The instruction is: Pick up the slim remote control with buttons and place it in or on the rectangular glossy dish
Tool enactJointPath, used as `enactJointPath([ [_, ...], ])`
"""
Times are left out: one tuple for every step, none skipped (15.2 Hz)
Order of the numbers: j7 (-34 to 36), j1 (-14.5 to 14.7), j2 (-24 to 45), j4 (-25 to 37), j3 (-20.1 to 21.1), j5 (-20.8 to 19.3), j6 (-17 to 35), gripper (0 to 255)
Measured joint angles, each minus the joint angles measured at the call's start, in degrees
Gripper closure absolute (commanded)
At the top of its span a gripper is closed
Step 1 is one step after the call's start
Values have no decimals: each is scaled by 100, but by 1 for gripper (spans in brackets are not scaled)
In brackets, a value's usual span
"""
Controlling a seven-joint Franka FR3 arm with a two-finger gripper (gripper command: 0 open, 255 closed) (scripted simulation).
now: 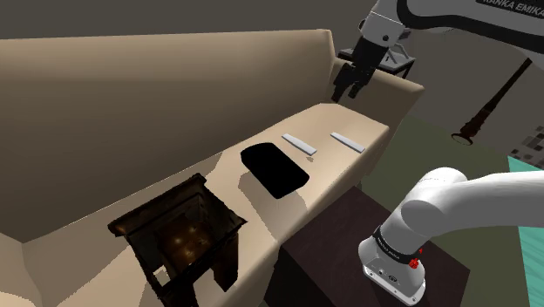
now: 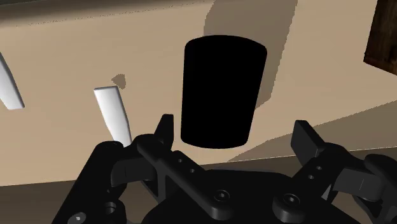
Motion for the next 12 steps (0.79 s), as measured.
enactJointPath([
  [0,0,0,0,0,0,0,0],
  [-47,-10,43,-39,-30,-23,69,0],
  [-107,-22,111,-131,-62,-49,207,0],
  [-193,-43,204,-142,-123,-93,288,0],
  [-287,-65,307,-196,-185,-139,421,0],
  [-344,-75,374,-295,-214,-164,567,0],
  [-402,-84,526,-333,-241,-187,738,0],
  [-502,-110,654,-417,-308,-231,925,0],
  [-580,-127,800,-429,-355,-264,1063,0],
  [-644,-138,974,-393,-393,-290,1185,0],
  [-710,-150,1097,-465,-430,-314,1356,0],
  [-809,-176,1242,-487,-496,-351,1503,0],
])
